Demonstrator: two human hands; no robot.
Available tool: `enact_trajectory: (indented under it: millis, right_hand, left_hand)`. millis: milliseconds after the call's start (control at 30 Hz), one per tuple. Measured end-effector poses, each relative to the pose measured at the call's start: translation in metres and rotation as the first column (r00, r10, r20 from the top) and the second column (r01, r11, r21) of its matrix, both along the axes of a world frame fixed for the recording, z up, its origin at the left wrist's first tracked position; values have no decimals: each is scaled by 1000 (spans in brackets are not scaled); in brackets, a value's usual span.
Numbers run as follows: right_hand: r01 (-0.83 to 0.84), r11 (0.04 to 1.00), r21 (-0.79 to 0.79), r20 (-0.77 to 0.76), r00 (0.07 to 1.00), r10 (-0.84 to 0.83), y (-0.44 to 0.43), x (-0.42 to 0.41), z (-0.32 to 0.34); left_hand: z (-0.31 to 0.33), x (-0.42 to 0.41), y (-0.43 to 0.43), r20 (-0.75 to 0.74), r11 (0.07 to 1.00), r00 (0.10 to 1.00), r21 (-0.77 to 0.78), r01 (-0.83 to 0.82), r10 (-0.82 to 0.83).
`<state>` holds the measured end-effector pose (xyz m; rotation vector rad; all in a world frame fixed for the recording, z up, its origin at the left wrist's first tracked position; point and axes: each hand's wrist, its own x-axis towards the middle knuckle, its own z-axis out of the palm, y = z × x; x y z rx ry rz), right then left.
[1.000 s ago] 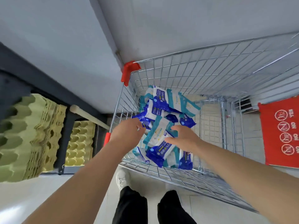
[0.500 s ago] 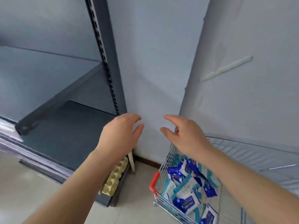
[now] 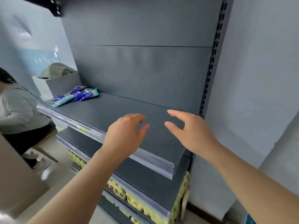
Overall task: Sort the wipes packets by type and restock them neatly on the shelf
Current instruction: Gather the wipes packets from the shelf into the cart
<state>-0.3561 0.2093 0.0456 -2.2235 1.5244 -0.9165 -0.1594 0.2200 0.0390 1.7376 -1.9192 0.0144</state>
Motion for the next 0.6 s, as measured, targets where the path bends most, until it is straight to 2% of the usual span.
enact_trajectory:
  millis: [267,600]
  right_hand:
    - [-52,998,-18,-65,997,51,-84,135,2]
    - [-97,995,34,-105,989,101,-226,267,-12]
  left_hand:
    - [4,134,-66,-14,997,997,19,-81,81]
    - [-3,275,-200,2,982,983,38,-183,183]
